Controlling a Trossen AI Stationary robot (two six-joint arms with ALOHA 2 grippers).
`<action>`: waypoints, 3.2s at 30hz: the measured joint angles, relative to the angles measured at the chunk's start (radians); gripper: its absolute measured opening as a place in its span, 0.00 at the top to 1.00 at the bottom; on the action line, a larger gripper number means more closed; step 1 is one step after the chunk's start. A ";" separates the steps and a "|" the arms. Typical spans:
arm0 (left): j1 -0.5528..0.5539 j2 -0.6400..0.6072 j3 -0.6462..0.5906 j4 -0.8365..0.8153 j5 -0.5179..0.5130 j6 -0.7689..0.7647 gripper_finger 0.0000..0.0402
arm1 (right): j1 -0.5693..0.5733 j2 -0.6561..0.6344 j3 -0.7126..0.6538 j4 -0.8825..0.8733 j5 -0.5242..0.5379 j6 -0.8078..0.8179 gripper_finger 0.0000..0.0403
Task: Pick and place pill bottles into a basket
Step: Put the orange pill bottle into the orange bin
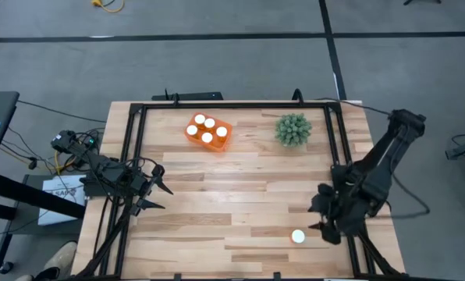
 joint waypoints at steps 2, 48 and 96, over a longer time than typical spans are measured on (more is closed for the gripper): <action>0.000 0.000 0.000 0.000 0.000 0.000 0.40 | 0.008 0.057 0.001 0.000 -0.033 0.034 0.34; 0.000 0.000 0.000 0.000 0.000 0.000 0.40 | -0.088 0.499 0.151 0.070 -0.176 -0.058 0.34; 0.000 0.000 0.000 0.000 0.000 0.000 0.40 | -0.960 0.496 0.447 0.317 -0.147 -1.182 0.49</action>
